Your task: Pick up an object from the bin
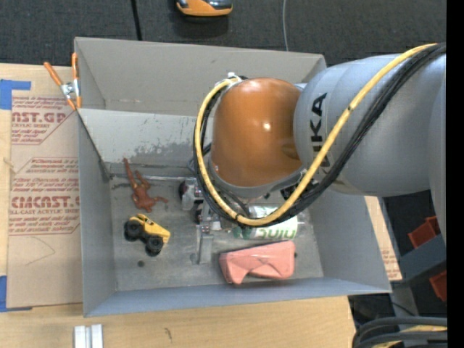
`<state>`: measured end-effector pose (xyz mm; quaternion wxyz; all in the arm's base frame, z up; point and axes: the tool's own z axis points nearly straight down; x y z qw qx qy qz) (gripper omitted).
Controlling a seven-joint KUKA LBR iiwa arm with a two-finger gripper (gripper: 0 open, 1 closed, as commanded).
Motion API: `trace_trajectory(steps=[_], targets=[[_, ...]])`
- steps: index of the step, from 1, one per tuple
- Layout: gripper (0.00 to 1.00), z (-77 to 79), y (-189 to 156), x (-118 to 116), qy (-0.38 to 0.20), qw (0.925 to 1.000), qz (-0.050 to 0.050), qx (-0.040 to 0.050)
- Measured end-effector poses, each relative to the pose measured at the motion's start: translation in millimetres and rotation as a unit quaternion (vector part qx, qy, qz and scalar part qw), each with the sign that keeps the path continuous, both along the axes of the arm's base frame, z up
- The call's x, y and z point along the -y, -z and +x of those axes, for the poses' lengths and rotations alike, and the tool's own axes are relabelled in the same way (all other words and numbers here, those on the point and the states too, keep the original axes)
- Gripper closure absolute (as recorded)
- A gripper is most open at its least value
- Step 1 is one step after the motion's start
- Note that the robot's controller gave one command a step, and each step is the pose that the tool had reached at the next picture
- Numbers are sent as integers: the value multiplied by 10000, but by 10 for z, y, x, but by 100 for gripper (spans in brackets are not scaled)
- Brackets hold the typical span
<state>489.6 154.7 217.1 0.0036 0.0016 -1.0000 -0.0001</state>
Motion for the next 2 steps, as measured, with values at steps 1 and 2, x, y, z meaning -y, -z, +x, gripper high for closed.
trace_trajectory(steps=[1, 2], targets=[[0, 19, -42, 9, 8, 10000, 7, 39], [0, 200, 704, -259, 0, 10000, 19, 65]])
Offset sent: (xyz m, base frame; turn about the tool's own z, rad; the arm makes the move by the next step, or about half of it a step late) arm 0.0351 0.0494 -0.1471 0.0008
